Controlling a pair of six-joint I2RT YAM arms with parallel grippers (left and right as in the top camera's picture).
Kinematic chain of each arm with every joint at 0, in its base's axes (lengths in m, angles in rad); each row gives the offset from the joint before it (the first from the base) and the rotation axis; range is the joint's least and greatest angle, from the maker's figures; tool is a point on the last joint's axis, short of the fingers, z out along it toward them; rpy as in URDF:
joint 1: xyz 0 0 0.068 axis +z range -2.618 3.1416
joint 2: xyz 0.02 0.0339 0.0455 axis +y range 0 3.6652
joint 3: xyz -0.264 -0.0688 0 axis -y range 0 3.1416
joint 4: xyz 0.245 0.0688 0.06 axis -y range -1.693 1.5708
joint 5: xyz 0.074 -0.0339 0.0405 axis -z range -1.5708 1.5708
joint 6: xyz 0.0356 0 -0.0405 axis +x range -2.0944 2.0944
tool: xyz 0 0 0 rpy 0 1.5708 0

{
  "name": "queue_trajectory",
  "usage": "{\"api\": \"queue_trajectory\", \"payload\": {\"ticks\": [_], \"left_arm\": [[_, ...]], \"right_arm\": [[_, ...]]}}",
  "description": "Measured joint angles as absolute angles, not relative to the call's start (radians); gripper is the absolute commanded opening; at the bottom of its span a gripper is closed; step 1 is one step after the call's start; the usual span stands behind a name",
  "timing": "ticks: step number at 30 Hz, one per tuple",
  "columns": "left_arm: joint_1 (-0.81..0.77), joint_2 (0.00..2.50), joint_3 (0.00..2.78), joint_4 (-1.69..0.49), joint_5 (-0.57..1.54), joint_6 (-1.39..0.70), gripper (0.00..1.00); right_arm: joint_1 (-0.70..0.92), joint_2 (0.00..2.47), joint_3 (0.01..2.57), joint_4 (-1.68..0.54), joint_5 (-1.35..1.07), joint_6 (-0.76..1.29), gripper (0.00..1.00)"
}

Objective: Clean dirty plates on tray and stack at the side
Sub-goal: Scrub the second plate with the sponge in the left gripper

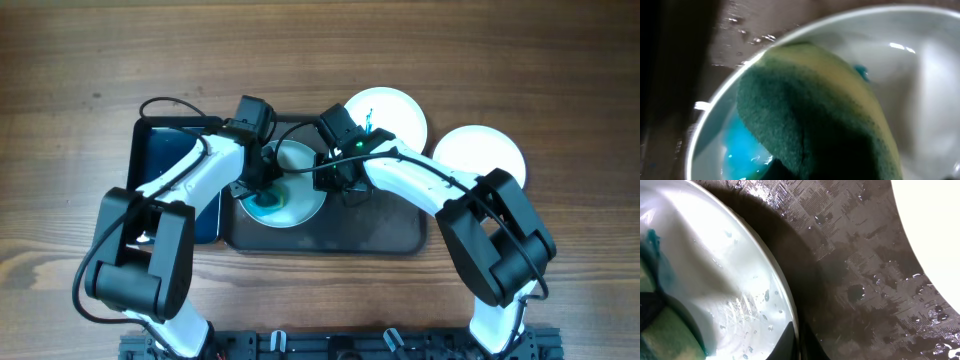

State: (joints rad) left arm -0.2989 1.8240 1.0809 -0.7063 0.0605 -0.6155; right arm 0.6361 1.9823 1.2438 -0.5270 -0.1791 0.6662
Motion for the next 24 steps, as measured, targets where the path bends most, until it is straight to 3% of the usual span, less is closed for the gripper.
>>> {"api": "queue_trajectory", "payload": {"ticks": [7, 10, 18, 24], "left_arm": [[-0.302, 1.831, 1.062, -0.538, 0.261, -0.474, 0.04], [-0.309, 1.833, 1.062, -0.522, 0.205, -0.556, 0.04], [-0.319, 1.827, 1.082, -0.734, -0.020, -0.752, 0.04], [-0.304, 1.827, 1.081, -0.738, 0.161, -0.508, 0.04]], "right_arm": [[0.636, 1.982, 1.244, -0.527, -0.179, 0.666, 0.04], [0.636, 1.982, 1.244, -0.527, -0.179, 0.666, 0.04], [0.641, 1.982, 1.244, -0.523, -0.183, 0.666, 0.04], [0.641, 1.983, 1.244, -0.523, -0.183, 0.666, 0.04]]}}
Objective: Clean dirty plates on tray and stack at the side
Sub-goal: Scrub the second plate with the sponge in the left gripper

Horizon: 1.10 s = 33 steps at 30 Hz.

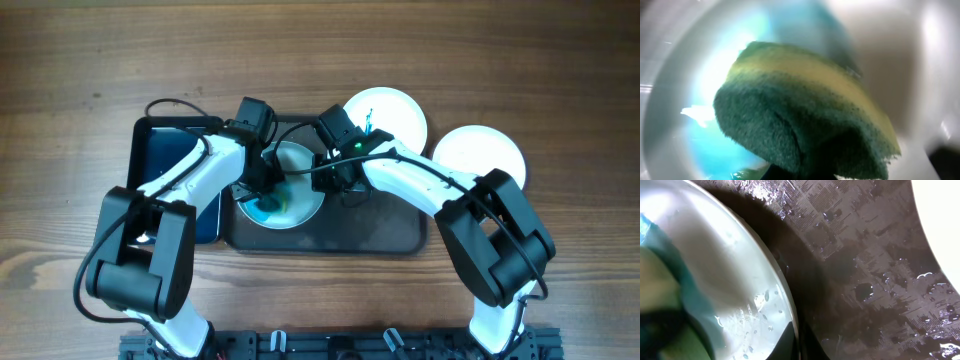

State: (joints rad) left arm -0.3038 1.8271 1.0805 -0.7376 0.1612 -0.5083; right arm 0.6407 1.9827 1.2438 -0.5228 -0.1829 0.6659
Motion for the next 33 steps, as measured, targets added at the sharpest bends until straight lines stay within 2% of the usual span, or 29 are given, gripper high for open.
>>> {"api": "queue_trajectory", "payload": {"ticks": [3, 6, 14, 17, 20, 23, 27, 30, 33], "left_arm": [[-0.308, 1.827, 1.069, -0.725, 0.294, -0.369, 0.04], [-0.308, 1.829, 1.063, -0.691, 0.327, -0.344, 0.04], [-0.338, 1.824, 1.071, -0.683, 0.047, -0.677, 0.04], [-0.338, 1.822, 1.073, -0.703, -0.003, -0.739, 0.04], [-0.333, 1.822, 1.076, -0.722, 0.038, -0.706, 0.04], [-0.314, 1.822, 1.074, -0.745, 0.202, -0.560, 0.04], [-0.314, 1.828, 1.062, -0.687, 0.322, -0.472, 0.04], [-0.314, 1.833, 1.058, -0.600, 0.339, -0.474, 0.04], [-0.311, 1.833, 1.058, -0.583, 0.255, -0.541, 0.04]], "right_arm": [[0.641, 1.983, 1.244, -0.523, -0.183, 0.666, 0.05], [0.641, 1.983, 1.244, -0.523, -0.183, 0.666, 0.04], [0.641, 1.985, 1.245, -0.517, -0.183, 0.666, 0.04], [0.641, 1.985, 1.245, -0.516, -0.184, 0.665, 0.04], [0.641, 1.985, 1.245, -0.516, -0.185, 0.665, 0.04], [0.641, 1.985, 1.245, -0.515, -0.188, 0.665, 0.04], [0.640, 1.986, 1.245, -0.514, -0.199, 0.658, 0.04], [0.638, 1.986, 1.245, -0.514, -0.202, 0.651, 0.04], [0.638, 1.986, 1.245, -0.511, -0.203, 0.650, 0.04]]}}
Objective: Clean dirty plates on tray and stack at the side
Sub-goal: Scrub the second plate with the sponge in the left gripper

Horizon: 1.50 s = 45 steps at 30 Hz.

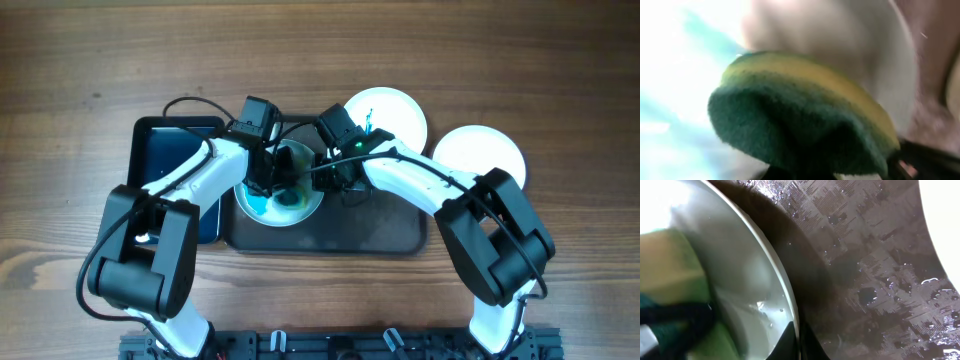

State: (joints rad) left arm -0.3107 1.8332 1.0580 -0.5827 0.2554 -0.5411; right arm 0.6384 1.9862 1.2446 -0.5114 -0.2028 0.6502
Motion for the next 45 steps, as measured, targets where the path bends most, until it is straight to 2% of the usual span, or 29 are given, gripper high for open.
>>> {"api": "queue_trajectory", "payload": {"ticks": [5, 9, 12, 16, 21, 26, 29, 33, 36, 39, 45], "left_arm": [[-0.298, 1.827, 1.070, -0.630, 0.038, -0.673, 0.04], [-0.281, 1.827, 1.080, -0.705, 0.007, -0.706, 0.04], [-0.270, 1.827, 1.081, -0.738, 0.108, -0.657, 0.04], [-0.284, 1.829, 1.067, -0.738, 0.387, -0.526, 0.04], [-0.328, 1.837, 1.057, -0.599, 0.581, -0.457, 0.04], [-0.306, 1.837, 1.056, -0.522, 0.459, -0.505, 0.04], [-0.273, 1.837, 1.056, -0.522, 0.286, -0.571, 0.04], [-0.253, 1.832, 1.068, -0.598, 0.130, -0.654, 0.04], [-0.249, 1.831, 1.081, -0.695, 0.091, -0.677, 0.04], [-0.236, 1.829, 1.082, -0.785, 0.171, -0.626, 0.04], [-0.230, 1.834, 1.061, -0.782, 0.490, -0.439, 0.04]], "right_arm": [[0.640, 1.990, 1.245, -0.504, -0.214, 0.650, 0.04], [0.640, 1.990, 1.245, -0.503, -0.218, 0.650, 0.04], [0.640, 1.991, 1.245, -0.504, -0.222, 0.649, 0.04], [0.640, 1.991, 1.245, -0.503, -0.226, 0.649, 0.04], [0.640, 1.991, 1.245, -0.504, -0.228, 0.649, 0.05], [0.640, 1.991, 1.245, -0.504, -0.228, 0.637, 0.04], [0.640, 1.991, 1.245, -0.504, -0.228, 0.630, 0.04], [0.641, 1.993, 1.245, -0.500, -0.236, 0.627, 0.04], [0.641, 1.994, 1.245, -0.501, -0.245, 0.626, 0.04], [0.643, 1.994, 1.245, -0.502, -0.250, 0.619, 0.04], [0.643, 1.994, 1.245, -0.504, -0.251, 0.616, 0.04]]}}
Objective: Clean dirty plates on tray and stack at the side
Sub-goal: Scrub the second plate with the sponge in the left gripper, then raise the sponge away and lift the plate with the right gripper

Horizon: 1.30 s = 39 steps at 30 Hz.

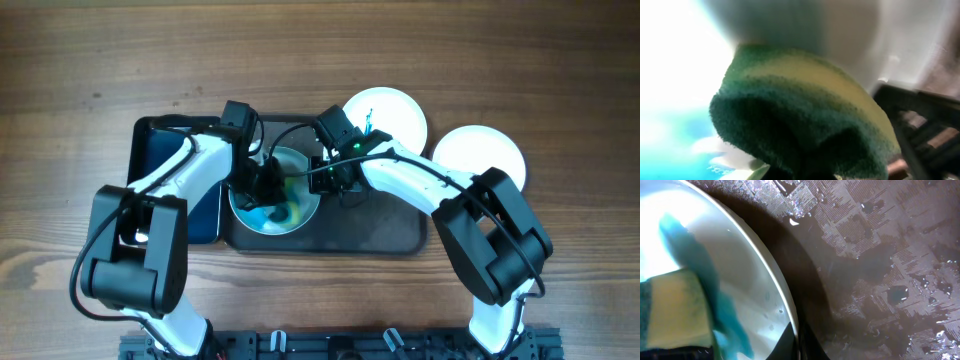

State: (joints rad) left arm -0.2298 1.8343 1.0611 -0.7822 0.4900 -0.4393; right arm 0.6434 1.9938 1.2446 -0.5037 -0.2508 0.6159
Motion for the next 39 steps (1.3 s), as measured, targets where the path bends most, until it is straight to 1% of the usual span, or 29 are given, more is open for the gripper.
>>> {"api": "queue_trajectory", "payload": {"ticks": [2, 3, 4, 6, 8, 10, 14, 17, 23, 26, 28, 32, 39], "left_arm": [[-0.229, 1.835, 1.057, -0.731, 0.520, -0.408, 0.04], [-0.228, 1.835, 1.055, -0.693, 0.498, -0.405, 0.04], [-0.230, 1.835, 1.053, -0.659, 0.458, -0.406, 0.04], [-0.231, 1.835, 1.054, -0.604, 0.297, -0.443, 0.04], [-0.237, 1.832, 1.061, -0.603, 0.183, -0.487, 0.04], [-0.243, 1.829, 1.076, -0.646, 0.090, -0.521, 0.04], [-0.234, 1.834, 1.137, -0.858, -0.031, -0.574, 0.04], [-0.232, 1.844, 1.218, -0.994, -0.039, -0.590, 0.04], [-0.212, 1.851, 1.548, -1.238, 0.037, -0.568, 0.04], [-0.183, 1.851, 1.680, -1.296, 0.058, -0.552, 0.04], [-0.156, 1.850, 1.727, -1.298, 0.062, -0.537, 0.04], [-0.107, 1.850, 1.737, -1.297, 0.062, -0.524, 0.04], [-0.085, 1.850, 1.737, -1.281, 0.062, -0.521, 0.04]], "right_arm": [[0.643, 1.994, 1.245, -0.505, -0.251, 0.616, 0.04], [0.643, 1.994, 1.245, -0.505, -0.251, 0.616, 0.04], [0.643, 1.994, 1.245, -0.505, -0.251, 0.616, 0.04], [0.643, 1.994, 1.245, -0.505, -0.254, 0.616, 0.04], [0.646, 1.996, 1.245, -0.501, -0.259, 0.616, 0.04], [0.645, 1.996, 1.245, -0.501, -0.262, 0.616, 0.04], [0.645, 1.996, 1.245, -0.500, -0.262, 0.616, 0.04], [0.645, 1.996, 1.245, -0.500, -0.262, 0.616, 0.04], [0.645, 1.996, 1.245, -0.517, -0.267, 0.616, 0.04], [0.645, 1.991, 1.246, -0.540, -0.265, 0.616, 0.04], [0.645, 1.979, 1.246, -0.572, -0.245, 0.615, 0.04], [0.659, 1.909, 1.246, -0.665, -0.127, 0.615, 0.04], [0.785, 1.699, 1.246, -0.788, 0.271, 0.608, 0.04]]}}
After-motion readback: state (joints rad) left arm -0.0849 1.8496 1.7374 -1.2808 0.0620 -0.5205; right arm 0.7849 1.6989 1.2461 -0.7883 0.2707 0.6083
